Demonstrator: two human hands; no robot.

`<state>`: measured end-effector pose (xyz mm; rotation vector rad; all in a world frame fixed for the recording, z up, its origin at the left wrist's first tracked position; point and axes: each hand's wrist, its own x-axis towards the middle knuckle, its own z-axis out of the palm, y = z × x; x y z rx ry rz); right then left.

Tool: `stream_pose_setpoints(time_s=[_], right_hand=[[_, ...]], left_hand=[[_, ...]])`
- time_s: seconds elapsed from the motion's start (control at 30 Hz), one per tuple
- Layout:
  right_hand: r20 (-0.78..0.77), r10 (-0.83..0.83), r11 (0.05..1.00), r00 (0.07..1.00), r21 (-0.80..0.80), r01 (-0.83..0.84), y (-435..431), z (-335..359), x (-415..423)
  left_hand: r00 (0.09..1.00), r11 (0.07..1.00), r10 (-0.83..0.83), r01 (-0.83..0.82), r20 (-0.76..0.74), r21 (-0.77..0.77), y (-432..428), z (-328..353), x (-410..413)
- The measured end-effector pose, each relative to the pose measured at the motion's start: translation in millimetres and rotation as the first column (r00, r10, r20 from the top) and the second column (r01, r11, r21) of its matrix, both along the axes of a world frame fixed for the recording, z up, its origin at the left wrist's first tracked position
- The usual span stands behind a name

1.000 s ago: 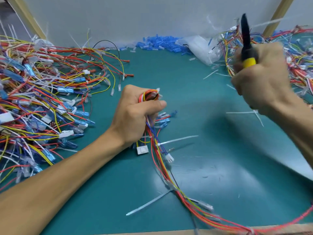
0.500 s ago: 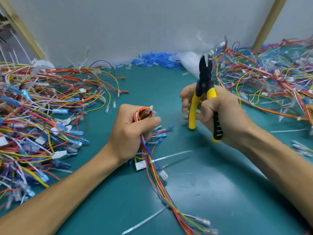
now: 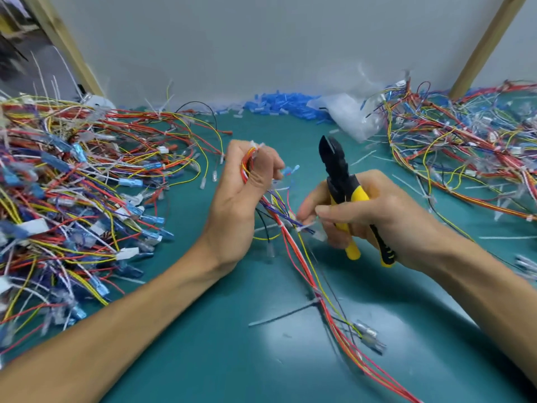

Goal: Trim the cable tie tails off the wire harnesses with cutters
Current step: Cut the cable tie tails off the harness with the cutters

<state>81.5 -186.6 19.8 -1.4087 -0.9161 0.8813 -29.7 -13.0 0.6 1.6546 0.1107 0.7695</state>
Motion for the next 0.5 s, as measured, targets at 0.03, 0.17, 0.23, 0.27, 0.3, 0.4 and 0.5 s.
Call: stream_pose_setpoints(time_s=[0.03,0.17,0.23,0.27,0.3,0.4,0.5], right_hand=[[0.037,-0.017,1.000,0.999,0.002,0.017,0,0,-1],[0.155,-0.084,0.996,0.984,0.044,0.078,1,1,-3],[0.155,-0.096,0.995,0.983,0.032,0.093,0,1,0],[0.148,-0.110,0.994,0.983,0.025,0.107,-1,2,1],[0.135,-0.127,0.992,0.983,0.021,0.125,-1,2,2],[0.069,-0.194,0.981,0.979,0.029,0.192,-1,3,5],[0.047,-0.252,0.967,0.967,0.055,0.250,-3,3,9]], left_hand=[[1.000,1.000,0.004,-0.004,0.015,-0.018,1,-1,0],[0.999,1.000,0.024,-0.023,0.024,-0.016,6,-2,2],[0.994,0.994,0.109,-0.109,0.022,0.008,9,-4,3],[0.987,0.987,0.159,-0.159,0.030,0.021,9,-5,3],[0.978,0.978,0.204,-0.206,0.048,0.033,10,-5,3],[0.958,0.963,0.260,-0.267,0.124,0.044,14,0,0],[0.971,0.964,0.220,-0.231,0.091,0.131,21,4,-5]])
